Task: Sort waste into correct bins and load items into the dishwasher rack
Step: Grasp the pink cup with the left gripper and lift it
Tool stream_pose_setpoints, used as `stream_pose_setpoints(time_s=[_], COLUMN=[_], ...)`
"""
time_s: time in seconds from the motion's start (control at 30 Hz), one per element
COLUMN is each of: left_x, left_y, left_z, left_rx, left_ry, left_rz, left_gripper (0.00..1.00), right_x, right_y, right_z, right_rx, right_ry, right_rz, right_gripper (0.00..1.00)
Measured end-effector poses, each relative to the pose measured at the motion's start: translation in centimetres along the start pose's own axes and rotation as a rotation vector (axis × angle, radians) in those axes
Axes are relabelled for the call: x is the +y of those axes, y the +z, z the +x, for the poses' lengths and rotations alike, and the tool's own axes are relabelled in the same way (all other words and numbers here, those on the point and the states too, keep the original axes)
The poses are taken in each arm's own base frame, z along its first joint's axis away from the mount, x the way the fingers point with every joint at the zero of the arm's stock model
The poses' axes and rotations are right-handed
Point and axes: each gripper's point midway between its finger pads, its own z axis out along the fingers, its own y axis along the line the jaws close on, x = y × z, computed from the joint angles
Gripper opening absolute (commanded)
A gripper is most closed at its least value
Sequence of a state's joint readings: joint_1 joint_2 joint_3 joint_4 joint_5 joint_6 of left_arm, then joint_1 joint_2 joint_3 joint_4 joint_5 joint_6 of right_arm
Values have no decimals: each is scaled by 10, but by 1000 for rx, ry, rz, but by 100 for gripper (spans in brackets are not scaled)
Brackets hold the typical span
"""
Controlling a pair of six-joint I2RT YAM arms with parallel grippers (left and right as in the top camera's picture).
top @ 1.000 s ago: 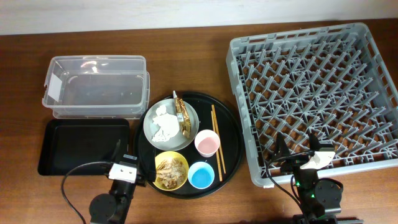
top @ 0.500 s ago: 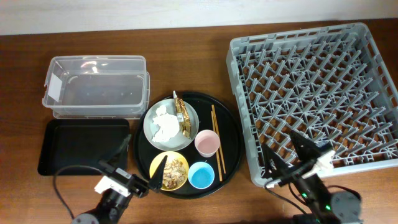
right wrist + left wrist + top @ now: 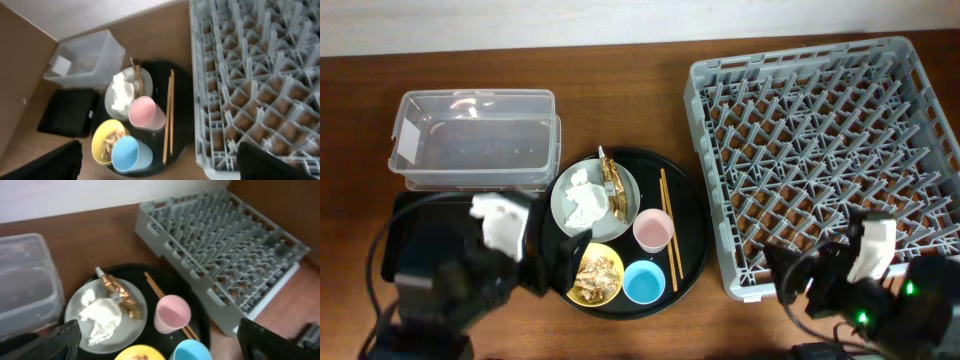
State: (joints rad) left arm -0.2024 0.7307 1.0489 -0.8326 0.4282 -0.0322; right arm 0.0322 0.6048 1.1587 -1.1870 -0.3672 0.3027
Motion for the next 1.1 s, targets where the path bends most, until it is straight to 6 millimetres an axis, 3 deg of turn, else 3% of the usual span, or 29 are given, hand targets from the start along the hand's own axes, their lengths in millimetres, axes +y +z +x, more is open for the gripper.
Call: stream_pose_setpoints(time_s=[0.13,0.2,0.23,0.3,0.4,0.6,0.77,1.1], left_x=[-6,-6,-8,-12,-17,-8,4,3], left_y=[19,38,50,71,125,193,206,207], left_z=[0,11,20,37,86,149,163,163], left_rx=[63,144,202,297,524,709,735,732], left_ry=[-71,-125,-147,-165,-161,-148,-178,-185], left_rz=[81,114,126,138,73,-63,-130,-129], left_gripper=[99,89,78,74,66,34,0,0], right_x=[-1,-5,-6,-7,-8,-10,-10,-10], right_y=[12,20,23,24,22,19,18,18], right_z=[0,8,9,11,19,32,33,34], right_rx=[94,162,179,197,229,280,286,287], right_ry=[33,60,65,71,81,102,103,91], right_rz=[8,20,22,24,27,41,43,41], right_gripper=[99,99,99,99,99,99,100,100])
